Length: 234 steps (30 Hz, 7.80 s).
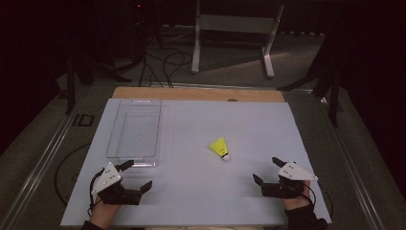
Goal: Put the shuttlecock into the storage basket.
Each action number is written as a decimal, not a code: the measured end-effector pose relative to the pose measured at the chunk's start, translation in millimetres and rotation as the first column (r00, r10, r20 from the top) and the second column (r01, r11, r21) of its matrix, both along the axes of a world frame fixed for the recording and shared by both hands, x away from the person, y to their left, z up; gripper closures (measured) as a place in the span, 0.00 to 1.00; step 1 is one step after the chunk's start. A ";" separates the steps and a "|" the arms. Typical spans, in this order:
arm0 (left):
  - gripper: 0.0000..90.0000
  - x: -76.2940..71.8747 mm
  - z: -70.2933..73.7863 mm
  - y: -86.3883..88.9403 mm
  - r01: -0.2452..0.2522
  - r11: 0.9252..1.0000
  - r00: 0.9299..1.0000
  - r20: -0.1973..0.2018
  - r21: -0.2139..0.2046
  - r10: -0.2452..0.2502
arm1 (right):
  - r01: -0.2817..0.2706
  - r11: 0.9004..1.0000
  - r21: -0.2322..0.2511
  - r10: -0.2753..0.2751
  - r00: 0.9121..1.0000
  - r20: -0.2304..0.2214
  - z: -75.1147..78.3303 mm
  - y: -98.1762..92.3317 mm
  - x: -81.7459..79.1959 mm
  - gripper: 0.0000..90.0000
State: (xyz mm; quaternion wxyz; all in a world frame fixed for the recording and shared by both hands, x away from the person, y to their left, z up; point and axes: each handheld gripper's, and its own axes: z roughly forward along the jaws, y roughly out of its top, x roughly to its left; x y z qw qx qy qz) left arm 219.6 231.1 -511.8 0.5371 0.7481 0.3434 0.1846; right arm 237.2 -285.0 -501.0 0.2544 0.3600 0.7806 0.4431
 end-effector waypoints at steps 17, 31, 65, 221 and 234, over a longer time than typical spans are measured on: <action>0.00 0.6 -0.1 0.0 0.006 1.000 1.000 -0.003 -0.011 -0.006 | 0.007 1.000 0.010 -0.007 1.000 -0.004 -0.5 -2.3 0.5 0.09; 0.00 0.6 -0.1 0.3 0.003 1.000 1.000 -0.003 -0.016 -0.003 | 0.045 0.999 0.004 -0.045 0.998 -0.042 0.4 -4.7 4.0 0.09; 0.00 1.5 -0.5 0.0 0.007 1.000 1.000 -0.008 -0.014 -0.007 | 0.047 0.998 -0.037 -0.049 0.997 -0.064 69.8 3.7 27.5 0.08; 0.00 2.7 -2.0 -2.0 0.038 0.999 0.999 -0.025 -0.010 -0.038 | -0.191 0.895 -0.403 -0.173 0.685 -0.707 -4.5 140.5 147.0 0.62; 0.00 2.9 -2.2 -2.0 0.040 0.999 0.999 -0.027 -0.011 -0.040 | -0.239 0.872 -0.427 -0.153 0.695 -0.702 -1.7 140.9 146.8 0.73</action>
